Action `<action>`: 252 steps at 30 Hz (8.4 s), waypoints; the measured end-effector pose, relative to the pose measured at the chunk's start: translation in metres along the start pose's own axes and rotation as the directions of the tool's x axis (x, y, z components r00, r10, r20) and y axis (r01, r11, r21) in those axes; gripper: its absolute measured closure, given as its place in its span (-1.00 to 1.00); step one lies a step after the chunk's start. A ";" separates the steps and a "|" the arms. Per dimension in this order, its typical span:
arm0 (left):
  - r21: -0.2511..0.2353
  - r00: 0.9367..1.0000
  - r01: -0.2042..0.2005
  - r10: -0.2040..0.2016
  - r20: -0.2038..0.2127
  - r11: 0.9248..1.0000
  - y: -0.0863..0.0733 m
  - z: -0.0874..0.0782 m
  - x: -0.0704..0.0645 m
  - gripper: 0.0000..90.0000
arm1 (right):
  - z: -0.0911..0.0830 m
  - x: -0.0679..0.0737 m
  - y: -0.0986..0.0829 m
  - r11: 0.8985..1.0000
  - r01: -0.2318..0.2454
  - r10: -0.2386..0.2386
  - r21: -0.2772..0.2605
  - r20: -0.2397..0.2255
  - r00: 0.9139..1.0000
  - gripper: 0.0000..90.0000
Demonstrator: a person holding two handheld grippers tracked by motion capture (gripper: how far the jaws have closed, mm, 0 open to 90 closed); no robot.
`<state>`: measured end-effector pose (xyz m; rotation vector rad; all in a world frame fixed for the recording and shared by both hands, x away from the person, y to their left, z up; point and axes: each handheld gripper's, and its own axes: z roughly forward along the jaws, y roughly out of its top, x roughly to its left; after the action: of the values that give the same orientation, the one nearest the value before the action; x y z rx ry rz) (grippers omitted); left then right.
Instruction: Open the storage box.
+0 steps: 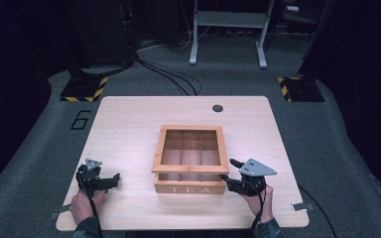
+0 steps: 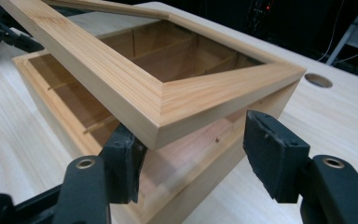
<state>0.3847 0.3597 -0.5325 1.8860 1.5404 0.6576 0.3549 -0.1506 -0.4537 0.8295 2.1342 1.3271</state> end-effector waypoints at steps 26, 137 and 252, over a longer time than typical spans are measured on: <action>0.001 1.000 0.000 0.000 0.000 1.000 0.000 0.000 0.000 -1.00 | 0.006 -0.020 0.061 0.983 0.164 -0.165 -0.084 -0.003 0.986 -0.05; 0.007 1.000 -0.009 0.009 0.002 1.000 0.000 0.000 0.001 -1.00 | 0.046 -0.111 0.144 0.992 -0.121 0.108 -0.039 -0.247 0.963 0.18; 0.007 1.000 -0.008 0.008 0.002 1.000 0.000 0.000 0.001 -1.00 | 0.043 -0.106 0.143 0.994 -0.104 0.096 -0.024 -0.237 0.967 0.19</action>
<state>0.3847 0.3604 -0.5321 1.8991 1.5364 0.6545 0.4911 -0.1512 -0.3322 0.8092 2.2647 1.5810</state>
